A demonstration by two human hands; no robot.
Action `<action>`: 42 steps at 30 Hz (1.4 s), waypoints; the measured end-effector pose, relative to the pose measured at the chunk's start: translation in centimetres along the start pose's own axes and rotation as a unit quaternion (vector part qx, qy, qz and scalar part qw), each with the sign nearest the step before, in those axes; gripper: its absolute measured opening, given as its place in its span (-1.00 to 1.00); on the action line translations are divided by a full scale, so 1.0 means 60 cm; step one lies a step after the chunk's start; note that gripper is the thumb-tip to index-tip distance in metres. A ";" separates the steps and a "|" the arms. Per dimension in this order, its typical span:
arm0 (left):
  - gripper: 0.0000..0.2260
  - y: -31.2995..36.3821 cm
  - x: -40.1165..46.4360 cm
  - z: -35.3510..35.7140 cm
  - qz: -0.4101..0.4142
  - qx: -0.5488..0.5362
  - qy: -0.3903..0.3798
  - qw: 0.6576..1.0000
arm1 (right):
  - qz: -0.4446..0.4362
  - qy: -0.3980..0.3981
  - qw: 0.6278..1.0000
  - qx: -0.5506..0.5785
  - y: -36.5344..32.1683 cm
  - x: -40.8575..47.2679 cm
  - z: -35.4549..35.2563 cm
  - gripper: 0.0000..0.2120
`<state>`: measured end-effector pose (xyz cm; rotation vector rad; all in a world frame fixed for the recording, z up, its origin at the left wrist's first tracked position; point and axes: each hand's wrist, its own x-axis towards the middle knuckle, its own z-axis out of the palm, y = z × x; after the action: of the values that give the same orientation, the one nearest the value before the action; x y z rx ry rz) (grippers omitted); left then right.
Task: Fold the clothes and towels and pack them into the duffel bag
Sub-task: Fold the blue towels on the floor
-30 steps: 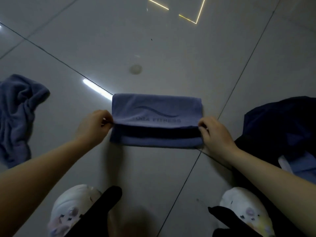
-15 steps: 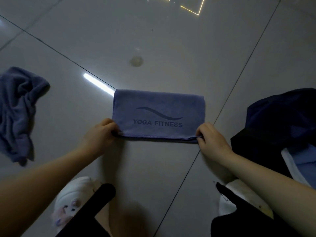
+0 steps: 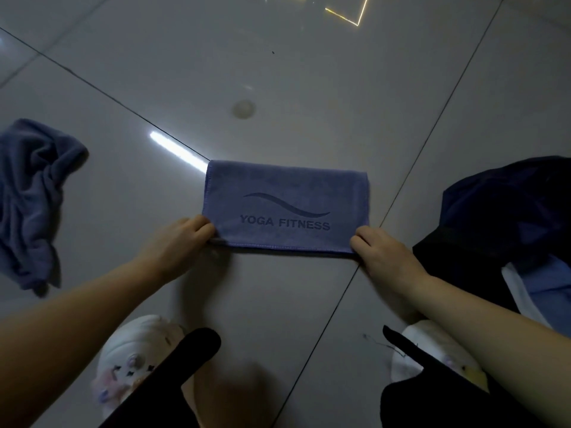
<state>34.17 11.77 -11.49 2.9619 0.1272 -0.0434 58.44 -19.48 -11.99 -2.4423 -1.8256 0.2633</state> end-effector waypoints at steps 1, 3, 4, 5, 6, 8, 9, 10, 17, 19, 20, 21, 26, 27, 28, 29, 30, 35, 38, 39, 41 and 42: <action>-0.80 0.002 -0.001 -0.002 0.010 0.027 -0.011 1.000 | -0.020 0.013 0.999 -0.022 0.000 0.001 -0.001 -0.72; -0.75 0.011 0.001 -0.009 0.044 0.090 -0.021 0.995 | -0.058 0.030 0.996 -0.061 0.002 0.000 0.001 -0.87; -0.76 0.017 0.002 -0.013 0.055 0.114 -0.031 0.992 | -0.075 0.035 0.993 -0.079 0.004 -0.001 0.002 -0.88; -0.77 0.020 0.003 -0.012 0.068 0.129 -0.026 0.989 | -0.085 0.038 0.991 -0.100 0.006 -0.001 0.001 -0.86; -0.78 0.023 0.006 -0.015 0.071 0.135 -0.028 0.988 | -0.088 0.040 0.988 -0.124 0.007 -0.002 0.000 -0.85; -0.74 0.020 0.009 -0.017 0.038 0.112 -0.033 0.992 | -0.071 0.033 0.985 -0.152 0.004 0.001 -0.009 -0.85; -0.73 0.017 0.012 -0.021 0.006 0.081 -0.027 0.996 | -0.049 0.025 0.989 -0.140 0.002 0.004 -0.018 -0.86; -0.74 0.015 0.014 -0.029 -0.030 0.047 -0.017 0.998 | -0.019 0.020 0.994 -0.105 0.000 0.009 -0.029 -0.87; -0.84 -0.006 0.030 -0.178 -0.282 -0.552 0.008 0.784 | 0.236 -0.006 0.897 0.373 0.027 0.043 -0.186 -0.84; -0.65 -0.008 0.024 -0.227 -0.259 -0.629 -0.011 0.733 | 0.232 -0.002 0.843 0.485 0.036 0.043 -0.232 -0.83; -0.53 -0.009 0.022 -0.241 -0.251 -0.648 -0.026 0.718 | 0.236 -0.018 0.811 0.534 0.041 0.041 -0.246 -0.84; -0.46 -0.011 0.019 -0.248 -0.253 -0.661 -0.034 0.705 | 0.242 -0.037 0.789 0.564 0.046 0.040 -0.256 -0.85; -0.69 -0.013 0.038 -0.205 -0.316 -0.598 -0.128 0.725 | 0.307 -0.113 0.782 0.530 0.057 0.060 -0.210 -0.86; -0.79 -0.013 0.046 -0.182 -0.349 -0.557 -0.138 0.741 | 0.323 -0.117 0.787 0.513 0.058 0.071 -0.187 -0.87; -0.85 -0.017 0.052 -0.154 -0.373 -0.491 -0.149 0.773 | 0.339 -0.113 0.801 0.481 0.062 0.084 -0.161 -0.86; -0.87 -0.021 0.057 -0.126 -0.384 -0.395 -0.161 0.819 | 0.354 -0.097 0.830 0.421 0.067 0.096 -0.136 -0.82; -0.86 -0.018 0.064 -0.111 -0.366 -0.285 -0.152 0.873 | 0.369 -0.074 0.863 0.337 0.073 0.105 -0.115 -0.75; -0.55 0.074 0.086 -0.030 -0.033 -0.042 -0.032 0.998 | 0.135 0.029 0.988 0.063 -0.014 0.117 -0.070 -0.58; -0.48 0.134 0.067 0.013 0.071 0.035 -0.129 0.988 | 0.008 -0.035 0.999 -0.008 -0.070 0.093 -0.035 -0.34; -0.47 0.139 0.059 0.019 0.076 0.049 -0.163 0.982 | 0.007 -0.071 0.997 -0.009 -0.080 0.082 -0.028 -0.30; -0.49 0.140 0.044 0.022 0.086 0.050 -0.171 0.980 | 0.021 -0.078 0.997 -0.011 -0.085 0.057 -0.017 -0.40; -0.51 0.139 0.035 0.019 0.100 0.043 -0.158 0.982 | 0.023 -0.067 0.997 -0.013 -0.085 0.046 -0.013 -0.44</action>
<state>36.96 3.55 -11.25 2.9887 -0.2179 -0.4998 54.53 -15.34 -10.63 -2.5446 -1.8341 0.4191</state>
